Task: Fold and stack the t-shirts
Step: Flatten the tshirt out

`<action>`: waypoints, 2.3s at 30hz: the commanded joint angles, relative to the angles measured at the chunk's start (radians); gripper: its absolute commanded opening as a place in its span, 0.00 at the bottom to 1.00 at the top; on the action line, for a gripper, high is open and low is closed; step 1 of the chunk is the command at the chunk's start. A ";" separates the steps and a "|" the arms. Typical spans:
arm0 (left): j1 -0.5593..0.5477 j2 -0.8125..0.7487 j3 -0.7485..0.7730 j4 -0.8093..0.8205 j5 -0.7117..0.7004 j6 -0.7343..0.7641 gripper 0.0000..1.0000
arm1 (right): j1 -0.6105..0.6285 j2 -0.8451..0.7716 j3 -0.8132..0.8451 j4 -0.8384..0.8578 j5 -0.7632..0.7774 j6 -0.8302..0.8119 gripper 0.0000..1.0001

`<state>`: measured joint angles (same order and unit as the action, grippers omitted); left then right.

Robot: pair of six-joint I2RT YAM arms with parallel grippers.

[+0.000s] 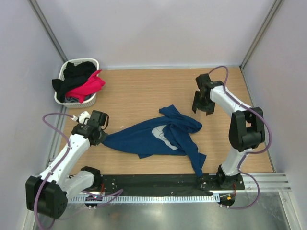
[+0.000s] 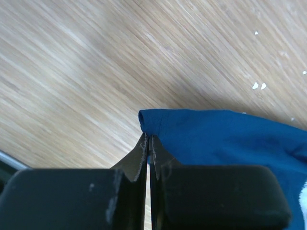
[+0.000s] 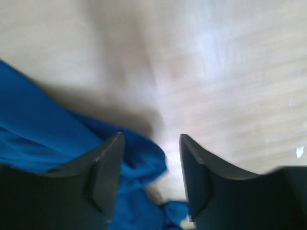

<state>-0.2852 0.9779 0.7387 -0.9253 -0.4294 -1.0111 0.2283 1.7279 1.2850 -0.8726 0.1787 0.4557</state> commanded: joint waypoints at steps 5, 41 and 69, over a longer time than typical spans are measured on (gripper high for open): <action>0.008 0.050 -0.050 0.140 0.067 0.068 0.00 | -0.001 0.076 0.313 0.107 -0.140 -0.068 0.82; 0.015 0.008 -0.124 0.210 0.081 0.040 0.00 | 0.220 0.460 0.430 0.291 -0.064 -0.111 0.55; 0.027 0.090 0.468 0.227 -0.025 0.402 0.00 | 0.138 0.177 0.724 0.219 0.113 -0.196 0.01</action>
<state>-0.2653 1.0706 1.0870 -0.7795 -0.4000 -0.7296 0.4110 2.0388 1.8271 -0.6533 0.2543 0.3172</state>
